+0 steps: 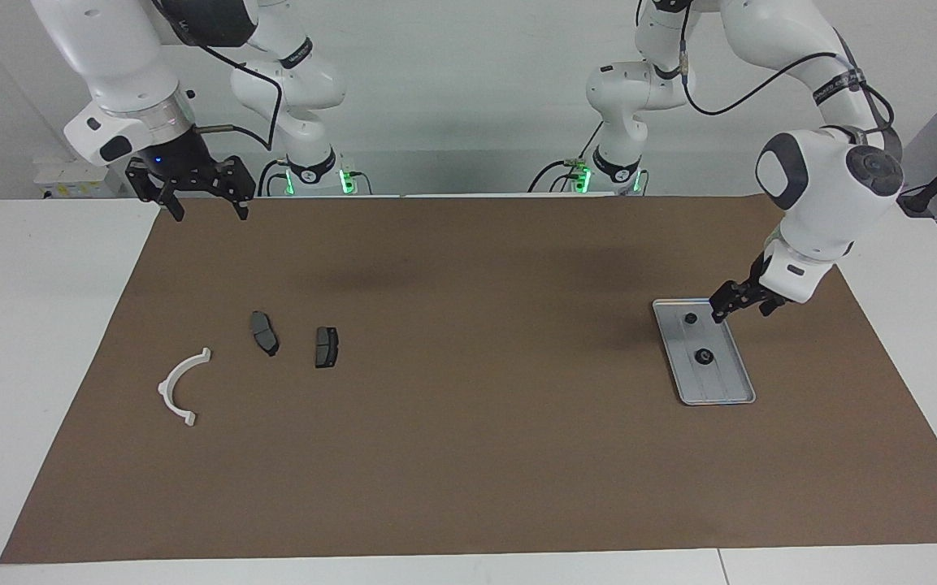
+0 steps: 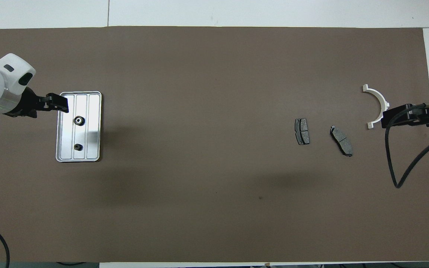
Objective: Place bearing gear from tray to pile
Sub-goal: 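Reach the left gripper into the silver tray and grasp a dark gear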
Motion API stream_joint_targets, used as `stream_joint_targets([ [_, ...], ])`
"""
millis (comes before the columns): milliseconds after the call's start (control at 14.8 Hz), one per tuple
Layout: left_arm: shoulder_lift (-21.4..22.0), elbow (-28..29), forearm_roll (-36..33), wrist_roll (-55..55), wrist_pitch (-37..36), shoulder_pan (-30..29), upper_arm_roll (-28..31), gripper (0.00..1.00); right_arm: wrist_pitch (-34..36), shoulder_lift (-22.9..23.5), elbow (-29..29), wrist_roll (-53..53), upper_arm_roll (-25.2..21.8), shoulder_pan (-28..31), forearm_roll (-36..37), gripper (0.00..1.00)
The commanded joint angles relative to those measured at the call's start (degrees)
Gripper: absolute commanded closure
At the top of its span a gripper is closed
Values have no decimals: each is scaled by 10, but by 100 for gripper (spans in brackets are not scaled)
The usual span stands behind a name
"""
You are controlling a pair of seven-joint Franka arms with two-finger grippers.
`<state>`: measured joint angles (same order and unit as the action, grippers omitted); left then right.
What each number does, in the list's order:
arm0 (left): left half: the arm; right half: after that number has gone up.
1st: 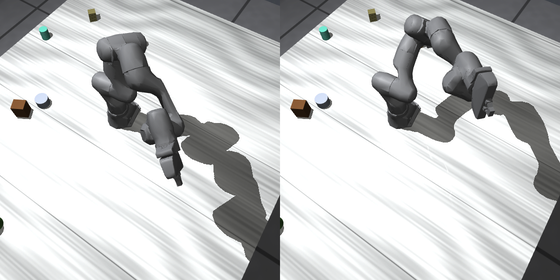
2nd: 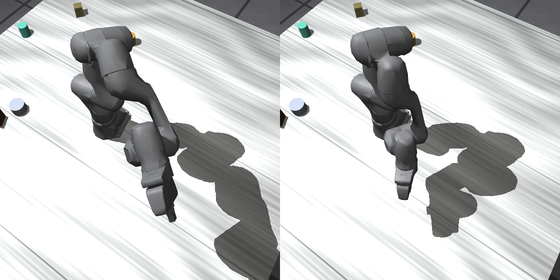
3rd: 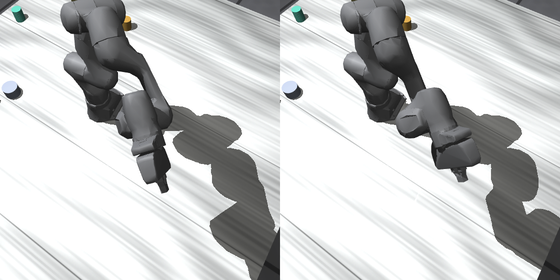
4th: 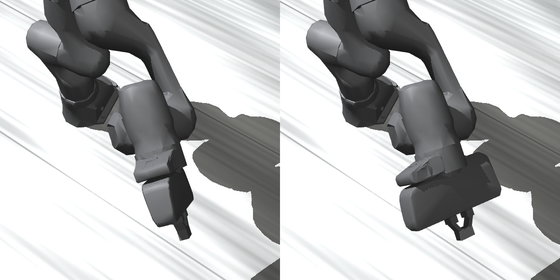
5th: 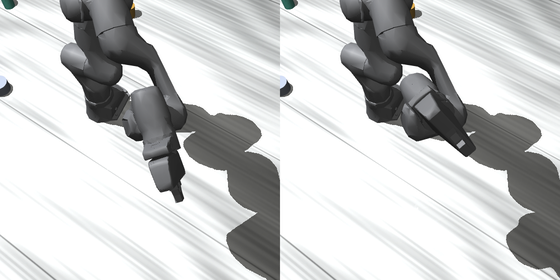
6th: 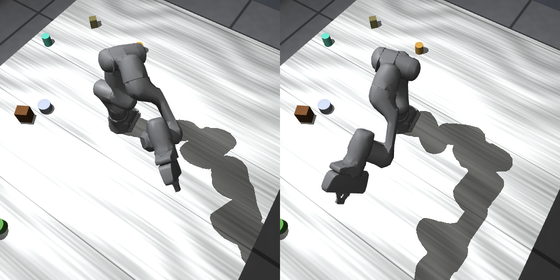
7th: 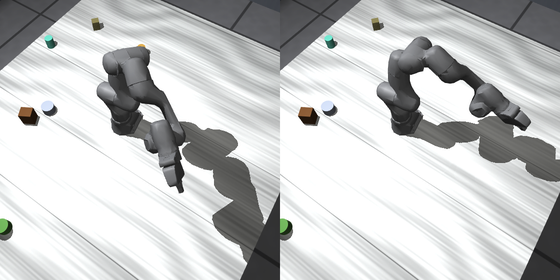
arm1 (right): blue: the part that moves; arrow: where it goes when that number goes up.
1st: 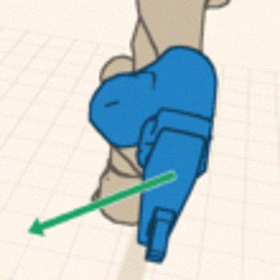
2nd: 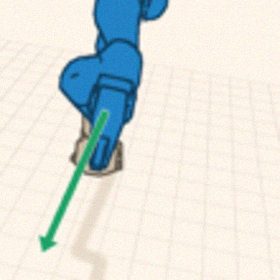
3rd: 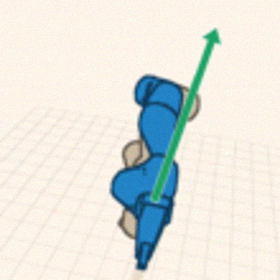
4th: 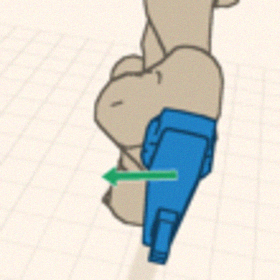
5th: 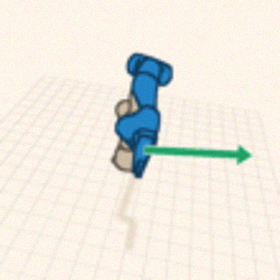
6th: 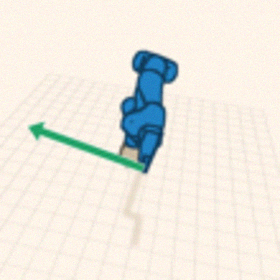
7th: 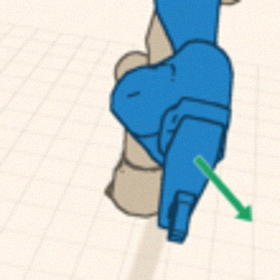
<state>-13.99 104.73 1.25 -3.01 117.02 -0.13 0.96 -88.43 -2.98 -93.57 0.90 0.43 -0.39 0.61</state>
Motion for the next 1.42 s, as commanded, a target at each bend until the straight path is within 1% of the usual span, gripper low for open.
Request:
stream_joint_targets([
  [0,-43,7,-7,0,48,1,-2,1,1,-5,-7,-19,4,9,-10,0],
  [202,-45,18,-6,-2,56,0,-3,24,1,-5,-7,-20,4,9,-9,0],
  [337,-46,35,-6,-3,76,2,-3,33,0,-4,-7,-20,3,9,-9,0],
  [540,-41,65,-5,-9,97,1,-3,34,0,-5,-7,-19,3,9,-9,0],
  [675,-39,83,-3,-10,114,1,-3,38,0,-5,-7,-18,3,9,-9,0],
  [742,-38,86,-2,-16,118,1,-4,38,-1,-5,-7,-19,3,9,-9,0],
  [1147,-40,87,1,-34,127,8,-4,41,0,-5,-7,-17,4,10,-10,0],
  [1350,-41,87,0,-34,127,8,-4,41,0,-5,-7,-16,3,10,-12,0],
])
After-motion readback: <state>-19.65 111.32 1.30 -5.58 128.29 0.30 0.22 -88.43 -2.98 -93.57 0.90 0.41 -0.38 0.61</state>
